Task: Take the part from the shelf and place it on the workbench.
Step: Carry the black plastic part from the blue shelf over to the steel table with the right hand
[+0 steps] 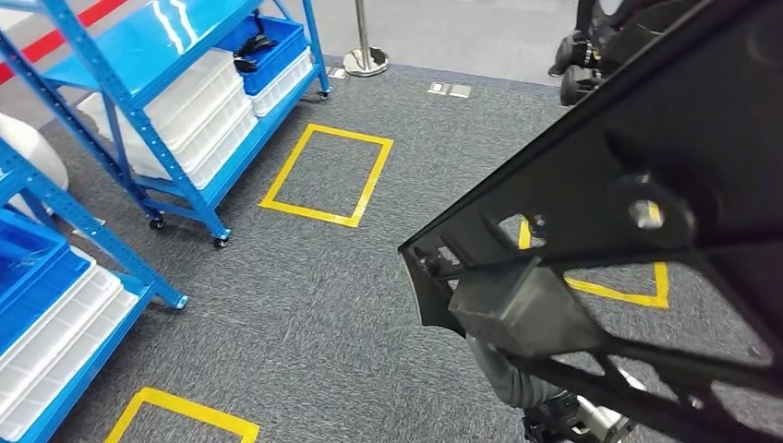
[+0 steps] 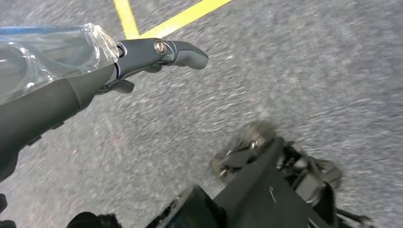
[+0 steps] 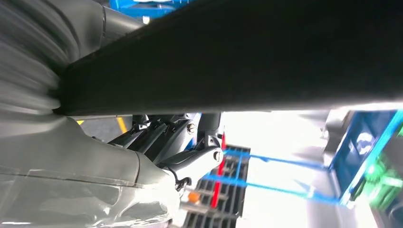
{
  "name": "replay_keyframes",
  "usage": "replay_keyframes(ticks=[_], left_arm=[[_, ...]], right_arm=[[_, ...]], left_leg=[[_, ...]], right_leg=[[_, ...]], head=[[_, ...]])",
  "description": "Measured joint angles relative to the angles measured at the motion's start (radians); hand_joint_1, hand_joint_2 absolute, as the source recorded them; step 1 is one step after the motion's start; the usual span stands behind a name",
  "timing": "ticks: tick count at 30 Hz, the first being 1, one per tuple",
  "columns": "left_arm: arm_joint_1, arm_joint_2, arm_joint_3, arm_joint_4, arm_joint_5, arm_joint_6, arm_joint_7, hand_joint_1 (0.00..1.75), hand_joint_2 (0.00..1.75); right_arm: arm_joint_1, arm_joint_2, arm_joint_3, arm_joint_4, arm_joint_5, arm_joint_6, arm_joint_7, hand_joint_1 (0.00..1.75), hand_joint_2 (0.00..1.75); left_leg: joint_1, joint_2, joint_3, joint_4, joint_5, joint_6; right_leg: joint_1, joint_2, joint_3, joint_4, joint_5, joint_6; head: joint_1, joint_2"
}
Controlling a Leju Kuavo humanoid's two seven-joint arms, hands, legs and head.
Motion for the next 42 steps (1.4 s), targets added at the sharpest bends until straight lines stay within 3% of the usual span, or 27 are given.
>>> replay_keyframes(ticks=[2,3,4,5,7,9,11,12,14,16,18,19,20,22,24,27,29,31,33,34,35,36,38,40,42], left_arm=[[-0.006,0.000,0.001,0.000,0.002,0.000,-0.001,0.00,1.75],[-0.008,-0.001,0.002,0.000,0.003,-0.001,-0.001,0.00,1.75],[-0.008,-0.002,0.002,0.000,0.003,-0.001,-0.001,0.00,1.75],[-0.007,-0.002,0.002,0.000,0.003,-0.001,-0.001,0.00,1.75],[-0.003,-0.001,0.002,0.000,0.003,-0.001,0.000,0.00,1.75],[-0.002,0.000,0.002,0.001,0.004,-0.001,0.000,0.00,1.75],[-0.003,-0.001,0.002,0.001,0.005,-0.001,-0.001,0.00,1.75],[-0.003,-0.002,0.002,0.001,0.005,-0.001,-0.001,0.00,1.75],[0.000,-0.005,0.002,0.001,0.006,0.000,-0.003,0.00,1.75],[0.004,-0.006,0.002,0.001,0.007,0.001,-0.005,0.00,1.75],[0.007,-0.006,0.002,0.001,0.009,0.001,-0.005,0.00,1.75],[0.007,-0.006,0.002,0.001,0.009,0.001,-0.005,0.00,1.75],[0.007,-0.007,0.002,0.001,0.010,0.002,-0.006,0.00,1.75],[0.008,-0.007,0.001,0.001,0.011,0.002,-0.006,0.00,1.75],[0.008,-0.006,0.001,0.001,0.012,0.002,-0.006,0.00,1.75],[0.008,-0.005,0.000,0.001,0.013,0.003,-0.007,0.00,1.75],[0.006,-0.006,0.000,0.001,0.014,0.004,-0.009,0.00,1.75],[0.002,-0.006,0.001,0.001,0.017,0.006,-0.012,0.00,1.75],[-0.004,-0.007,0.002,0.001,0.021,0.007,-0.017,0.00,1.75],[-0.006,-0.008,0.002,0.001,0.022,0.008,-0.018,0.00,1.75],[-0.006,-0.008,0.003,0.001,0.022,0.008,-0.018,0.00,1.75],[-0.005,-0.009,0.003,0.001,0.023,0.009,-0.018,0.00,1.75],[-0.002,-0.008,0.002,0.001,0.023,0.010,-0.017,0.00,1.75],[0.000,-0.007,0.002,0.002,0.024,0.012,-0.017,0.00,1.75],[0.000,-0.008,0.002,0.001,0.024,0.012,-0.018,0.00,1.75]], right_arm=[[0.010,-0.004,-0.014,0.004,-0.028,-0.008,-0.007,1.75,1.75],[0.015,-0.006,-0.021,0.006,-0.040,-0.010,-0.011,1.75,1.75],[0.020,-0.007,-0.028,0.009,-0.050,-0.011,-0.016,1.75,1.75],[0.023,-0.008,-0.034,0.011,-0.057,-0.011,-0.020,1.75,1.75],[0.028,-0.011,-0.046,0.014,-0.065,-0.011,-0.027,1.75,1.75],[0.031,-0.013,-0.057,0.020,-0.068,-0.011,-0.029,1.75,1.75],[0.039,-0.017,-0.069,0.024,-0.069,-0.011,-0.030,1.75,1.75],[0.044,-0.019,-0.075,0.025,-0.069,-0.011,-0.030,1.75,1.75],[0.046,-0.025,-0.085,0.026,-0.068,-0.011,-0.031,1.75,1.75],[0.046,-0.028,-0.092,0.026,-0.065,-0.011,-0.031,1.75,1.75],[0.049,-0.031,-0.096,0.026,-0.059,-0.012,-0.029,1.75,1.75],[0.050,-0.032,-0.097,0.026,-0.055,-0.012,-0.027,1.75,1.75],[0.052,-0.034,-0.099,0.026,-0.051,-0.012,-0.025,1.75,1.75],[0.052,-0.036,-0.103,0.026,-0.046,-0.014,-0.023,1.75,1.75],[0.053,-0.038,-0.106,0.025,-0.043,-0.016,-0.020,1.75,1.75],[0.056,-0.041,-0.112,0.024,-0.035,-0.020,-0.016,1.75,1.75],[0.056,-0.044,-0.116,0.021,-0.031,-0.022,-0.013,1.75,1.75],[0.056,-0.046,-0.119,0.017,-0.027,-0.024,-0.010,1.75,1.75],[0.057,-0.047,-0.119,0.016,-0.024,-0.027,-0.006,1.75,1.75],[0.058,-0.047,-0.119,0.015,-0.022,-0.028,-0.004,1.75,1.75],[0.058,-0.047,-0.119,0.015,-0.020,-0.030,-0.002,1.75,1.75],[0.058,-0.047,-0.119,0.014,-0.018,-0.030,-0.001,1.75,1.75],[0.058,-0.048,-0.119,0.010,-0.014,-0.030,0.001,1.75,1.75],[0.057,-0.048,-0.119,0.008,-0.013,-0.030,0.003,1.75,1.75],[0.059,-0.049,-0.120,0.007,-0.013,-0.030,0.005,1.75,1.75]], left_leg=[[-0.003,-0.014,-0.060,0.136,-0.056,0.003],[-0.005,-0.016,-0.072,0.167,-0.059,0.007],[-0.008,-0.018,-0.064,0.153,-0.042,0.013],[-0.011,-0.024,-0.038,0.102,-0.009,0.022],[-0.017,-0.066,0.024,-0.039,0.059,0.044],[-0.023,-0.099,0.055,-0.119,0.082,0.056],[-0.025,-0.088,0.059,-0.137,0.083,0.055],[-0.023,-0.077,0.061,-0.142,0.088,0.054],[-0.018,-0.053,0.062,-0.154,0.099,0.056],[-0.018,-0.024,0.061,-0.156,0.101,0.060],[-0.017,0.006,0.060,-0.156,0.101,0.060],[-0.015,0.020,0.060,-0.155,0.100,0.058],[-0.012,0.033,0.062,-0.154,0.097,0.054],[-0.011,0.053,0.065,-0.147,0.088,0.040],[-0.016,0.069,0.067,-0.137,0.077,0.025],[-0.015,0.083,0.069,-0.134,0.070,0.012],[-0.007,0.045,0.051,-0.087,0.036,0.006],[-0.006,-0.003,-0.011,0.047,-0.033,0.006],[-0.011,-0.016,-0.074,0.175,-0.074,0.012],[-0.015,-0.018,-0.083,0.188,-0.066,0.019],[-0.020,-0.023,-0.071,0.157,-0.038,0.028],[-0.025,-0.036,-0.043,0.089,0.005,0.038],[-0.034,-0.088,0.014,-0.050,0.072,0.056],[-0.038,-0.118,0.035,-0.110,0.087,0.067],[-0.037,-0.100,0.041,-0.131,0.092,0.071]], right_leg=[[0.005,0.019,-0.005,0.000,0.003,-0.006],[0.008,0.032,-0.007,0.000,0.005,-0.008],[0.011,0.046,-0.007,0.000,0.007,-0.010],[0.013,0.061,-0.007,0.000,0.008,-0.011],[0.016,0.088,-0.009,0.000,0.014,-0.010],[0.014,0.109,-0.017,0.001,0.021,-0.002],[0.012,0.130,-0.026,-0.002,0.030,0.011],[0.011,0.122,-0.031,0.001,0.030,0.015],[0.015,0.073,-0.054,0.050,-0.004,0.022],[0.013,0.021,-0.108,0.174,-0.075,0.032],[0.006,0.008,-0.149,0.280,-0.116,0.044],[0.001,0.004,-0.143,0.280,-0.109,0.049],[-0.005,-0.003,-0.115,0.239,-0.086,0.055],[-0.010,-0.042,-0.031,0.101,-0.037,0.066],[-0.009,-0.065,0.008,0.025,-0.025,0.054],[-0.003,-0.037,-0.001,0.023,-0.028,0.019],[-0.002,-0.018,-0.003,0.022,-0.025,0.007],[0.001,0.000,-0.004,0.021,-0.023,0.000],[0.008,0.024,-0.004,0.021,-0.022,-0.004],[0.011,0.037,-0.004,0.021,-0.022,-0.005],[0.014,0.053,-0.002,0.021,-0.021,-0.007],[0.015,0.069,-0.001,0.021,-0.020,-0.008],[0.015,0.099,-0.001,0.021,-0.016,-0.010],[0.010,0.123,-0.010,0.020,-0.010,-0.004],[0.007,0.138,-0.018,0.017,-0.002,0.006]], head=[[0.000,0.000],[0.000,0.000],[0.000,0.000],[0.000,0.000],[0.000,0.000],[0.000,0.000],[0.000,0.000],[0.000,0.000],[0.002,0.000],[0.004,0.000],[0.004,0.000],[0.004,0.000],[0.004,0.000],[0.005,0.000],[0.004,0.000],[0.001,0.000],[0.000,0.000],[-0.001,0.000],[-0.002,0.000],[-0.002,0.000],[-0.002,0.000],[-0.002,0.000],[-0.001,0.000],[-0.002,0.000],[-0.003,0.000]])
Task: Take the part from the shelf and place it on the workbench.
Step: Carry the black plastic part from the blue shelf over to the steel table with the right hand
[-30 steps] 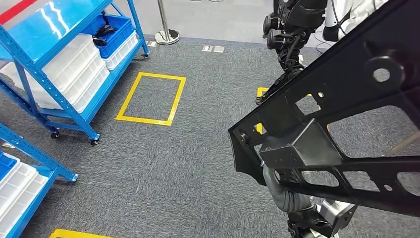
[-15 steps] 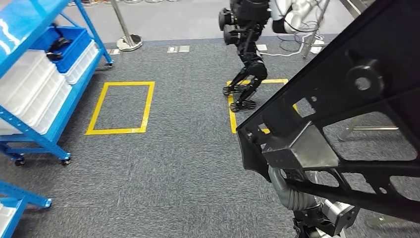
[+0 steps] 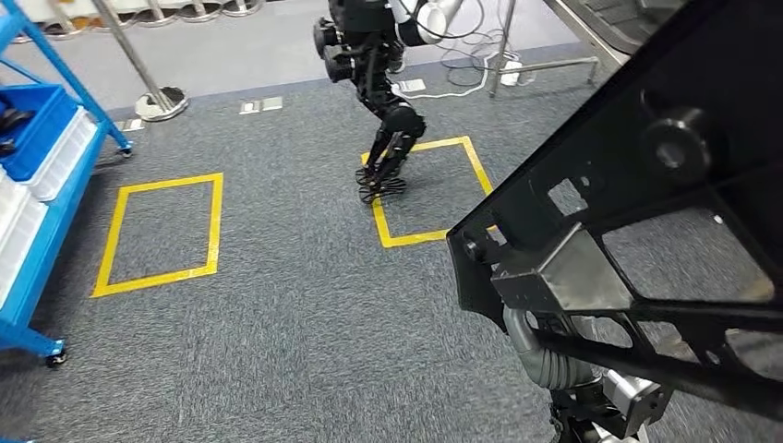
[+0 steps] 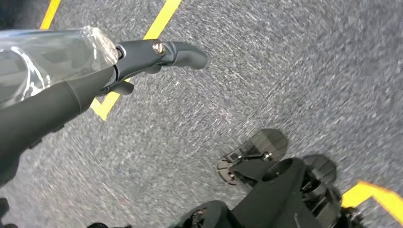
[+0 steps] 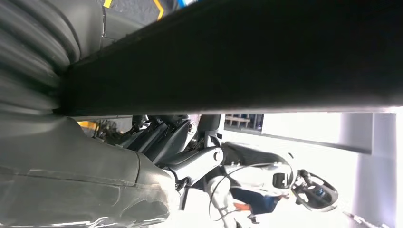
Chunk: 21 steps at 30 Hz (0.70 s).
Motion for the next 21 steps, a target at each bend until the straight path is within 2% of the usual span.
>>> replay_keyframes(ticks=[1,2,4,5,6,7,8,10,11,12,13,15,17,19,20,21], left_arm=[[0.000,-0.001,0.000,0.000,0.000,0.000,0.000,0.00,1.75],[0.001,-0.001,0.000,0.000,0.000,0.000,0.000,0.00,1.75],[0.005,-0.003,-0.001,0.000,0.001,0.001,-0.001,0.00,1.75],[0.007,-0.003,-0.001,0.000,0.002,0.001,-0.001,0.00,1.75],[0.009,-0.003,-0.001,0.000,0.003,0.001,-0.001,0.00,1.75],[0.010,-0.003,-0.001,0.000,0.003,0.002,-0.001,0.00,1.75],[0.011,-0.004,-0.001,0.000,0.003,0.002,-0.001,0.00,1.75],[0.011,-0.003,-0.001,0.000,0.003,0.002,-0.002,0.00,1.75],[0.010,-0.002,-0.001,0.000,0.004,0.003,-0.003,0.00,1.75],[0.010,-0.001,-0.001,0.000,0.005,0.004,-0.004,0.00,1.75],[0.010,-0.001,-0.001,0.000,0.005,0.005,-0.004,0.00,1.75],[0.010,-0.001,-0.001,0.000,0.006,0.005,-0.004,0.00,1.75],[0.009,-0.002,-0.001,0.000,0.006,0.005,-0.004,0.00,1.75],[0.006,-0.003,-0.001,0.000,0.006,0.005,-0.006,0.00,1.75],[0.003,-0.003,0.000,0.000,0.006,0.005,-0.007,0.00,1.75],[0.000,-0.004,0.000,0.000,0.007,0.005,-0.008,0.00,1.75]], right_arm=[[0.001,-0.001,0.000,-0.001,0.000,0.000,0.000,1.75,1.75],[0.000,-0.003,-0.001,-0.002,0.000,0.000,0.000,1.75,1.75],[-0.002,-0.005,-0.001,-0.003,0.000,0.000,0.000,1.75,1.75],[-0.003,-0.005,-0.001,-0.003,0.000,0.000,0.001,1.75,1.75],[-0.003,-0.005,-0.001,-0.003,0.000,0.000,0.001,1.75,1.75],[-0.002,-0.005,-0.001,-0.003,0.000,0.000,0.002,1.75,1.75],[-0.002,-0.005,-0.001,-0.003,0.000,0.000,0.002,1.75,1.75],[-0.003,-0.005,-0.001,-0.003,0.000,0.000,0.002,1.75,1.75],[-0.003,-0.006,-0.001,-0.003,0.000,0.000,0.002,1.75,1.75],[-0.004,-0.006,-0.001,-0.003,0.000,0.000,0.002,1.75,1.75],[-0.004,-0.006,0.000,-0.003,0.000,0.000,0.002,1.75,1.75],[-0.004,-0.007,0.000,-0.003,0.000,0.001,0.003,1.75,1.75],[-0.005,-0.007,0.000,-0.003,0.000,0.002,0.003,1.75,1.75],[-0.008,-0.007,0.000,-0.003,0.000,0.002,0.003,1.75,1.75],[-0.010,-0.007,0.000,-0.003,0.000,0.002,0.003,1.75,1.75],[-0.010,-0.007,0.000,-0.003,0.000,0.002,0.003,1.75,1.75]], left_leg=[[0.003,0.012,0.006,-0.015,0.008,0.001],[0.005,0.024,0.011,-0.029,0.016,0.002],[0.008,0.052,0.019,-0.046,0.026,0.002],[0.009,0.067,0.018,-0.046,0.026,0.002],[0.010,0.082,0.018,-0.046,0.025,0.000],[0.012,0.097,0.018,-0.045,0.024,-0.002],[0.015,0.110,0.019,-0.044,0.021,-0.007],[0.021,0.134,0.021,-0.034,0.011,-0.024],[0.021,0.144,0.020,-0.025,0.003,-0.034],[0.021,0.150,0.019,-0.016,-0.005,-0.042],[0.019,0.156,0.019,-0.011,-0.010,-0.048],[0.023,0.163,0.022,-0.008,-0.014,-0.053],[0.030,0.137,0.011,0.025,-0.041,-0.058],[0.032,0.098,-0.040,0.138,-0.105,-0.060],[0.031,0.089,-0.076,0.215,-0.140,-0.059],[0.028,0.085,-0.107,0.280,-0.161,-0.055]], right_leg=[[0.002,-0.017,-0.005,0.005,-0.003,0.003],[0.004,-0.044,-0.016,0.025,-0.018,0.006],[0.006,-0.109,-0.063,0.127,-0.078,0.013],[0.003,-0.123,-0.094,0.194,-0.110,0.019],[-0.002,-0.129,-0.117,0.245,-0.128,0.026],[-0.007,-0.132,-0.123,0.264,-0.129,0.032],[-0.012,-0.137,-0.108,0.241,-0.111,0.040],[-0.020,-0.165,-0.030,0.108,-0.057,0.057],[-0.021,-0.177,0.005,0.047,-0.038,0.058],[-0.021,-0.185,0.026,0.009,-0.030,0.054],[-0.019,-0.186,0.032,-0.004,-0.032,0.046],[-0.014,-0.166,0.028,-0.001,-0.031,0.025],[-0.011,-0.150,0.026,-0.002,-0.028,0.012],[-0.009,-0.135,0.023,-0.002,-0.025,0.005],[-0.006,-0.126,0.022,-0.002,-0.024,0.002],[-0.003,-0.116,0.021,-0.002,-0.023,0.000]], head=[[0.000,0.000],[0.000,0.000],[0.002,0.000],[0.002,0.000],[0.002,0.000],[0.002,0.000],[0.002,0.000],[0.002,0.000],[0.002,0.000],[0.001,0.000],[0.000,0.000],[-0.001,0.000],[-0.001,0.000],[-0.002,0.000],[-0.002,0.000],[-0.002,0.000]])
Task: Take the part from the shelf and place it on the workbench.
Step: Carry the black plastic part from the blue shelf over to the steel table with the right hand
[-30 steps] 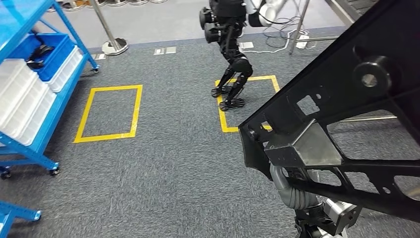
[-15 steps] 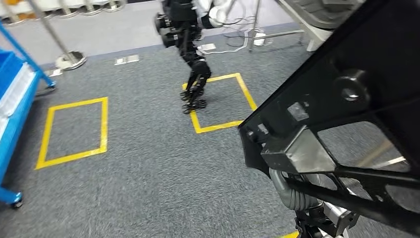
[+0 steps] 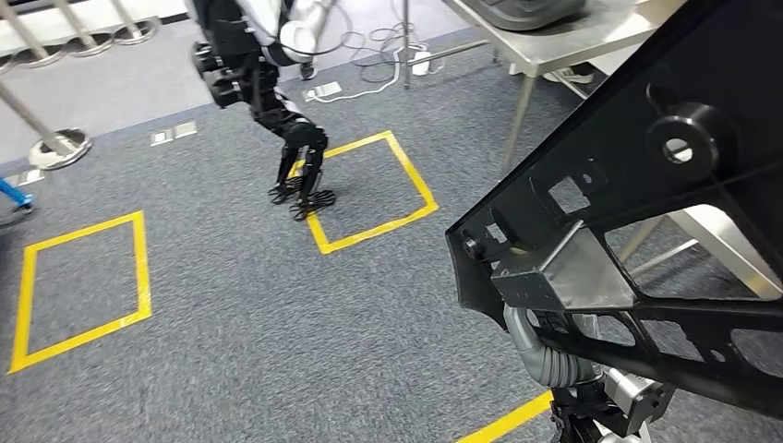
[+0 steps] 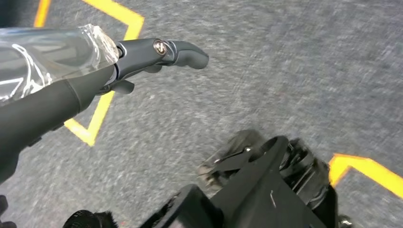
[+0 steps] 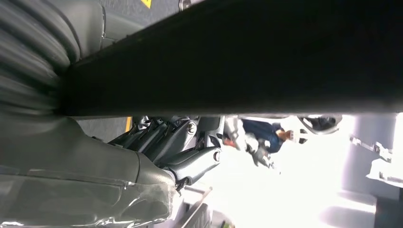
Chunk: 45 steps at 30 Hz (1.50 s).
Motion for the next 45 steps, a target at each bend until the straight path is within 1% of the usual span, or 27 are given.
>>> replay_keyframes(ticks=[1,2,4,6,8,9,10,11,12,14,16,17,18,20,22,24,26,28,30,32,34,36,38,40,42,44,45], left_arm=[[-0.003,0.000,0.000,0.000,0.000,0.000,-0.001,0.00,1.75],[-0.004,-0.001,0.001,0.000,0.000,0.000,0.000,0.00,1.75],[-0.003,-0.002,0.000,0.000,0.000,0.000,0.001,0.00,1.75],[0.000,0.000,0.000,0.000,0.000,0.000,0.002,0.00,1.75],[0.001,0.003,0.000,0.001,0.000,0.001,0.002,0.00,1.75],[0.002,0.002,0.000,0.001,0.000,0.001,0.002,0.00,1.75],[0.002,0.002,-0.001,0.001,0.000,0.001,0.002,0.00,1.75],[0.002,0.001,-0.001,0.001,0.000,0.001,0.002,0.00,1.75],[0.003,0.000,-0.001,0.001,0.000,0.001,0.002,0.00,1.75],[0.007,-0.001,-0.001,0.001,0.000,0.000,0.002,0.00,1.75],[0.011,-0.002,-0.002,0.001,0.001,0.001,0.002,0.00,1.75],[0.011,-0.002,-0.002,0.001,0.002,0.001,0.002,0.00,1.75],[0.012,-0.003,-0.002,0.001,0.002,0.001,0.002,0.00,1.75],[0.012,-0.003,-0.002,0.001,0.004,0.001,0.002,0.00,1.75],[0.012,-0.002,-0.002,0.001,0.006,0.001,0.002,0.00,1.75],[0.011,-0.002,-0.002,0.001,0.007,0.001,0.001,0.00,1.75],[0.011,-0.002,-0.002,0.001,0.008,0.001,0.001,0.00,1.75],[0.009,-0.002,-0.002,0.001,0.009,0.001,0.001,0.00,1.75],[0.002,-0.002,-0.001,0.001,0.011,0.001,0.000,0.00,1.75],[-0.003,-0.003,0.000,0.001,0.011,0.001,0.000,0.00,1.75],[-0.003,-0.003,0.000,0.001,0.011,0.001,0.002,0.00,1.75],[-0.001,-0.003,0.000,0.001,0.011,0.001,0.004,0.00,1.75],[0.001,-0.002,0.000,0.001,0.011,0.002,0.004,0.00,1.75],[0.001,-0.002,0.000,0.001,0.011,0.002,0.004,0.00,1.75],[0.001,-0.004,-0.001,0.001,0.011,0.002,0.003,0.00,1.75],[0.005,-0.005,-0.001,0.001,0.011,0.002,0.003,0.00,1.75],[0.007,-0.005,-0.001,0.001,0.011,0.002,0.003,0.00,1.75]], right_arm=[[0.000,0.000,0.000,0.000,0.000,0.000,0.000,1.75,1.75],[-0.001,0.000,0.000,0.000,0.000,0.000,0.000,1.75,1.75],[-0.002,0.000,0.000,0.000,0.000,0.000,0.000,1.75,1.75],[-0.003,0.000,0.000,0.000,0.000,0.002,0.000,1.75,1.75],[-0.003,0.000,0.000,0.000,-0.001,0.003,0.000,1.75,1.75],[-0.003,0.000,0.000,0.000,-0.001,0.003,0.000,1.75,1.75],[-0.002,-0.001,0.000,0.000,-0.001,0.003,0.000,1.75,1.75],[-0.003,-0.002,-0.001,0.000,0.000,0.003,0.000,1.75,1.75],[-0.004,-0.003,-0.001,0.000,0.000,0.003,0.000,1.75,1.75],[-0.007,-0.004,-0.001,0.001,0.000,0.004,0.000,1.75,1.75],[-0.006,-0.004,-0.001,0.002,-0.001,0.004,0.000,1.75,1.75],[-0.006,-0.004,-0.001,0.003,-0.002,0.005,0.000,1.75,1.75],[-0.006,-0.004,-0.001,0.003,-0.002,0.006,-0.001,1.75,1.75],[-0.007,-0.004,-0.001,0.003,-0.003,0.007,-0.001,1.75,1.75],[-0.008,-0.004,-0.001,0.003,-0.003,0.010,-0.001,1.75,1.75],[-0.008,-0.004,0.000,0.004,-0.005,0.013,-0.002,1.75,1.75],[-0.009,-0.004,0.000,0.004,-0.006,0.015,-0.002,1.75,1.75],[-0.011,-0.004,0.000,0.004,-0.006,0.016,-0.002,1.75,1.75],[-0.012,-0.004,0.000,0.004,-0.006,0.016,-0.003,1.75,1.75],[-0.012,-0.004,0.001,0.005,-0.007,0.016,-0.002,1.75,1.75],[-0.012,-0.004,0.001,0.005,-0.007,0.016,-0.002,1.75,1.75],[-0.012,-0.004,0.001,0.005,-0.007,0.017,-0.003,1.75,1.75],[-0.013,-0.004,0.001,0.005,-0.007,0.017,-0.003,1.75,1.75],[-0.013,-0.005,0.001,0.005,-0.008,0.017,-0.002,1.75,1.75],[-0.013,-0.006,0.001,0.005,-0.007,0.017,-0.003,1.75,1.75],[-0.014,-0.006,0.001,0.006,-0.006,0.017,-0.003,1.75,1.75],[-0.015,-0.006,0.001,0.006,-0.006,0.017,-0.002,1.75,1.75]], left_leg=[[-0.004,-0.003,-0.017,0.034,-0.003,0.006],[-0.009,-0.006,-0.015,0.025,0.014,0.015],[-0.022,-0.032,0.039,-0.103,0.093,0.035],[-0.032,-0.085,0.093,-0.234,0.150,0.053],[-0.036,-0.105,0.107,-0.276,0.160,0.058],[-0.038,-0.093,0.108,-0.285,0.164,0.058],[-0.036,-0.079,0.112,-0.297,0.170,0.057],[-0.034,-0.066,0.117,-0.311,0.178,0.058],[-0.032,-0.051,0.122,-0.325,0.186,0.059],[-0.029,-0.023,0.124,-0.336,0.193,0.060],[-0.028,0.007,0.122,-0.335,0.192,0.059],[-0.026,0.022,0.122,-0.335,0.191,0.057],[-0.024,0.035,0.122,-0.333,0.190,0.054],[-0.020,0.058,0.121,-0.323,0.181,0.041],[-0.021,0.074,0.119,-0.307,0.170,0.027],[-0.022,0.090,0.119,-0.301,0.166,0.019],[-0.015,0.075,0.114,-0.283,0.150,0.010],[-0.008,0.029,0.076,-0.193,0.095,0.002],[-0.007,0.002,0.009,-0.045,0.028,-0.001],[-0.008,-0.003,-0.022,0.024,0.018,0.003],[-0.010,-0.016,0.021,-0.069,0.082,0.015],[-0.013,-0.062,0.085,-0.215,0.148,0.029],[-0.017,-0.093,0.110,-0.282,0.166,0.037],[-0.018,-0.078,0.110,-0.295,0.169,0.040],[-0.014,-0.055,0.113,-0.312,0.179,0.045],[-0.014,-0.028,0.114,-0.322,0.186,0.050],[-0.015,-0.014,0.113,-0.321,0.187,0.052]], right_leg=[[0.003,0.012,0.000,0.000,0.001,-0.002],[0.005,0.025,0.000,0.000,0.002,-0.003],[0.006,0.053,0.001,0.000,0.004,-0.005],[0.003,0.078,-0.003,-0.001,0.008,-0.003],[-0.005,0.102,-0.012,-0.003,0.017,0.004],[-0.008,0.115,-0.016,-0.007,0.023,0.010],[-0.009,0.113,-0.018,-0.007,0.025,0.014],[-0.006,0.092,-0.025,0.002,0.016,0.018],[-0.001,0.063,-0.039,0.031,-0.004,0.020],[0.004,0.003,-0.089,0.145,-0.072,0.024],[-0.001,-0.013,-0.130,0.248,-0.112,0.032],[-0.004,-0.017,-0.125,0.251,-0.107,0.038],[-0.007,-0.024,-0.099,0.212,-0.084,0.043],[-0.009,-0.059,-0.010,0.065,-0.030,0.053],[-0.007,-0.082,0.039,-0.022,-0.009,0.046],[-0.002,-0.068,0.037,-0.027,-0.010,0.027],[0.000,-0.050,0.033,-0.027,-0.006,0.014],[-0.002,-0.034,0.030,-0.028,-0.002,0.004],[0.001,-0.017,0.027,-0.028,0.001,-0.001],[0.004,0.007,0.026,-0.028,0.002,-0.003],[0.006,0.036,0.028,-0.028,0.004,-0.004],[0.004,0.062,0.027,-0.028,0.007,0.000],[-0.001,0.085,0.018,-0.029,0.014,0.009],[-0.005,0.102,0.007,-0.031,0.021,0.023],[-0.001,0.071,-0.012,-0.004,0.001,0.030],[0.004,0.012,-0.060,0.104,-0.064,0.032],[0.004,-0.004,-0.091,0.175,-0.098,0.034]], head=[[0.000,0.000],[0.000,0.000],[0.000,0.000],[0.000,0.000],[0.000,0.000],[-0.001,0.000],[-0.001,0.000],[0.000,0.000],[0.000,0.000],[0.002,0.000],[0.002,0.000],[0.002,0.000],[0.002,0.000],[0.002,0.000],[0.001,0.000],[-0.001,0.000],[-0.001,0.000],[-0.001,0.000],[-0.001,0.000],[-0.001,0.000],[-0.001,0.000],[-0.001,0.000],[-0.001,0.000],[-0.001,0.000],[0.000,0.000],[0.002,0.000],[0.003,0.000]])
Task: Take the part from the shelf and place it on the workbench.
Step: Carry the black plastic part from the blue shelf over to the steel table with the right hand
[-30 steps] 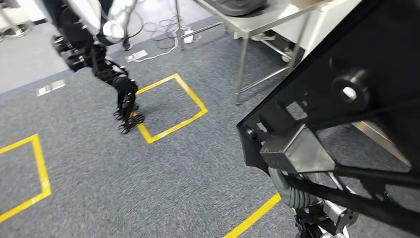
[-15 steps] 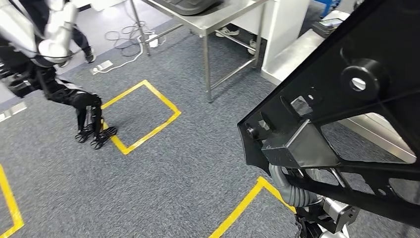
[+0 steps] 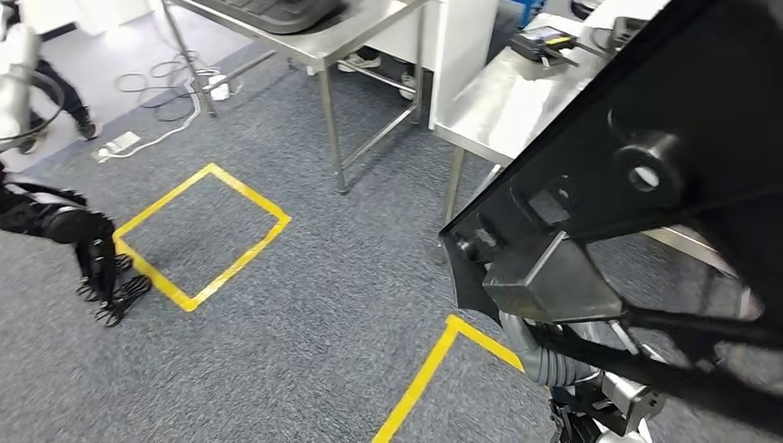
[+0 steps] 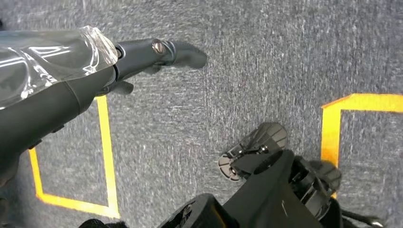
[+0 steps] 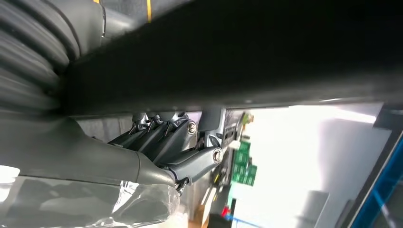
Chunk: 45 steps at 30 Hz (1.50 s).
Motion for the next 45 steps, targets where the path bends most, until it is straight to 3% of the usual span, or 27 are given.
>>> replay_keyframes(ticks=[2,3,5,7,8,10,11,13,15,17,18,19,22,24,26,28,30,31,32,33,34,36,38,39,41,43,45], left_arm=[[0.003,0.000,0.000,0.000,0.000,0.000,0.000,0.00,1.75],[0.004,-0.001,0.000,0.000,0.000,0.000,0.000,0.00,1.75],[0.004,-0.002,0.000,0.000,0.000,0.000,0.000,0.00,1.75],[0.004,-0.002,0.000,0.000,0.000,0.000,0.000,0.00,1.75],[0.004,-0.002,0.000,0.000,0.000,0.000,0.000,0.00,1.75],[0.005,-0.001,0.000,0.000,0.000,0.000,0.001,0.00,1.75],[0.005,-0.001,-0.001,0.000,0.000,0.000,0.001,0.00,1.75],[0.004,-0.001,0.000,0.000,0.001,0.000,0.001,0.00,1.75],[-0.001,-0.001,0.000,0.000,0.003,0.001,0.000,0.00,1.75],[-0.008,-0.002,0.001,0.000,0.005,0.001,-0.002,0.00,1.75],[-0.009,-0.002,0.002,0.000,0.005,0.001,-0.002,0.00,1.75],[-0.009,-0.002,0.002,0.000,0.005,0.001,-0.001,0.00,1.75],[-0.006,-0.001,0.001,0.000,0.005,0.001,0.000,0.00,1.75],[-0.005,-0.001,0.001,0.000,0.005,0.001,0.000,0.00,1.75],[-0.006,-0.002,0.001,0.000,0.006,0.001,0.000,0.00,1.75],[-0.005,-0.003,0.001,0.000,0.006,0.001,0.000,0.00,1.75],[-0.001,-0.004,0.001,0.000,0.006,0.001,0.000,0.00,1.75],[0.001,-0.004,0.001,0.000,0.006,0.001,0.001,0.00,1.75],[0.002,-0.003,0.001,0.000,0.006,0.001,0.001,0.00,1.75],[0.003,-0.003,0.001,0.000,0.006,0.001,0.001,0.00,1.75],[0.004,-0.003,0.001,0.000,0.006,0.001,0.001,0.00,1.75],[0.004,-0.003,0.001,0.000,0.006,0.001,0.001,0.00,1.75],[0.004,-0.002,0.000,0.000,0.006,0.001,0.001,0.00,1.75],[0.005,-0.002,0.000,0.000,0.007,0.001,0.001,0.00,1.75],[0.005,-0.002,0.000,0.000,0.007,0.001,0.001,0.00,1.75],[0.004,-0.002,0.000,0.000,0.007,0.001,0.001,0.00,1.75],[0.001,-0.001,0.000,0.000,0.010,0.001,0.000,0.00,1.75]], right_arm=[[0.000,0.000,0.000,0.000,-0.001,0.000,0.000,1.75,1.75],[0.000,0.000,0.000,0.000,-0.002,0.000,0.000,1.75,1.75],[0.000,0.000,0.000,0.000,-0.003,0.000,0.000,1.75,1.75],[-0.002,0.000,0.000,0.000,-0.003,0.000,0.001,1.75,1.75],[-0.003,0.000,0.000,0.000,-0.003,0.000,0.001,1.75,1.75],[-0.003,0.001,0.000,0.000,-0.003,0.000,0.000,1.75,1.75],[-0.003,0.000,0.000,0.000,-0.003,0.000,0.000,1.75,1.75],[-0.004,0.001,0.000,0.000,-0.003,0.000,0.000,1.75,1.75],[-0.005,0.001,0.001,0.000,-0.003,0.000,0.000,1.75,1.75],[-0.005,0.001,0.001,0.000,-0.003,0.000,0.000,1.75,1.75],[-0.005,0.001,0.001,0.000,-0.003,0.000,0.000,1.75,1.75],[-0.005,0.001,0.001,0.000,-0.003,0.000,0.000,1.75,1.75],[-0.007,0.002,0.001,0.000,-0.003,0.000,0.000,1.75,1.75],[-0.008,0.002,0.002,0.000,-0.004,0.000,0.001,1.75,1.75],[-0.008,0.001,0.002,0.000,-0.004,0.000,0.001,1.75,1.75],[-0.009,0.001,0.002,0.000,-0.004,0.000,0.000,1.75,1.75],[-0.011,0.001,0.002,0.001,-0.004,0.000,0.000,1.75,1.75],[-0.011,0.001,0.002,0.001,-0.004,0.000,0.001,1.75,1.75],[-0.011,0.001,0.003,0.002,-0.005,0.000,0.001,1.75,1.75],[-0.011,0.001,0.003,0.002,-0.005,0.000,0.001,1.75,1.75],[-0.011,0.001,0.003,0.003,-0.006,0.000,0.001,1.75,1.75],[-0.011,0.001,0.003,0.003,-0.006,0.000,0.001,1.75,1.75],[-0.011,0.001,0.003,0.003,-0.006,0.000,0.001,1.75,1.75],[-0.011,0.001,0.003,0.002,-0.006,0.000,0.001,1.75,1.75],[-0.009,0.001,0.003,0.002,-0.006,0.000,0.001,1.75,1.75],[-0.009,0.001,0.003,0.002,-0.006,0.000,0.001,1.75,1.75],[-0.010,0.001,0.003,0.002,-0.006,0.000,0.001,1.75,1.75]], left_leg=[[-0.001,0.028,-0.001,0.001,-0.001,0.000],[-0.001,0.041,-0.001,0.001,-0.001,-0.001],[-0.001,0.064,0.001,0.005,-0.005,-0.006],[-0.007,0.080,0.002,0.014,-0.013,-0.016],[-0.011,0.088,0.001,0.018,-0.016,-0.019],[-0.012,0.105,0.001,0.022,-0.019,-0.025],[-0.010,0.103,-0.001,0.029,-0.025,-0.029],[-0.003,0.067,-0.027,0.093,-0.068,-0.040],[0.002,0.025,-0.090,0.237,-0.141,-0.048],[0.003,0.013,-0.137,0.347,-0.175,-0.049],[0.003,0.010,-0.133,0.345,-0.163,-0.048],[0.003,0.005,-0.111,0.298,-0.132,-0.044],[0.003,-0.062,-0.016,0.083,-0.033,-0.028],[0.001,-0.085,-0.001,0.035,-0.026,-0.022],[0.003,-0.065,-0.003,0.026,-0.021,-0.016],[0.006,-0.040,-0.003,0.018,-0.012,-0.005],[0.004,-0.013,-0.005,0.015,-0.009,0.002],[0.003,0.002,-0.006,0.016,-0.009,0.003],[0.002,0.016,-0.006,0.016,-0.009,0.003],[0.001,0.030,-0.006,0.016,-0.009,0.003],[0.001,0.043,-0.005,0.016,-0.010,0.002],[0.000,0.063,-0.001,0.017,-0.014,-0.003],[-0.006,0.079,0.002,0.021,-0.019,-0.011],[-0.009,0.086,0.002,0.022,-0.020,-0.015],[-0.009,0.095,0.001,0.025,-0.024,-0.024],[-0.003,0.067,-0.016,0.065,-0.054,-0.036],[0.003,0.025,-0.071,0.189,-0.121,-0.046]], right_leg=[[-0.001,-0.010,-0.029,0.081,-0.025,0.006],[-0.002,-0.014,-0.014,0.064,-0.010,0.008],[-0.004,-0.044,0.068,-0.074,0.051,0.012],[-0.001,-0.083,0.134,-0.192,0.085,0.007],[0.001,-0.092,0.144,-0.213,0.087,0.001],[0.002,-0.072,0.138,-0.213,0.089,-0.014],[0.002,-0.062,0.136,-0.213,0.091,-0.019],[-0.001,-0.044,0.132,-0.214,0.097,-0.030],[-0.002,-0.025,0.128,-0.214,0.101,-0.036],[-0.001,-0.001,0.125,-0.214,0.103,-0.039],[-0.001,0.012,0.126,-0.214,0.104,-0.040],[-0.001,0.027,0.127,-0.214,0.105,-0.039],[-0.001,0.067,0.123,-0.212,0.110,-0.031],[-0.003,0.088,0.111,-0.212,0.118,-0.020],[-0.005,0.097,0.099,-0.213,0.124,-0.006],[-0.001,0.055,0.075,-0.168,0.093,0.000],[0.002,0.002,0.020,-0.044,0.023,0.003],[0.000,-0.007,-0.010,0.027,-0.007,0.006],[0.000,-0.011,-0.029,0.074,-0.021,0.008],[-0.001,-0.013,-0.029,0.084,-0.017,0.010],[-0.001,-0.017,-0.006,0.048,0.006,0.011],[0.001,-0.051,0.080,-0.103,0.065,0.011],[0.005,-0.082,0.136,-0.207,0.094,0.002],[0.008,-0.086,0.141,-0.220,0.094,-0.004],[0.007,-0.064,0.135,-0.219,0.100,-0.018],[0.004,-0.046,0.131,-0.221,0.106,-0.030],[0.002,-0.028,0.127,-0.221,0.110,-0.037]], head=[[0.000,0.000],[0.000,0.000],[0.000,0.000],[0.000,0.000],[-0.001,0.000],[-0.002,0.000],[-0.002,0.000],[-0.002,0.000],[-0.003,0.000],[-0.003,0.000],[-0.003,0.000],[-0.003,0.000],[-0.003,0.000],[-0.003,0.000],[-0.003,0.000],[0.000,0.000],[0.003,0.000],[0.003,0.000],[0.003,0.000],[0.003,0.000],[0.003,0.000],[0.003,0.000],[0.002,0.000],[0.001,0.000],[0.001,0.000],[0.000,0.000],[-0.001,0.000]])
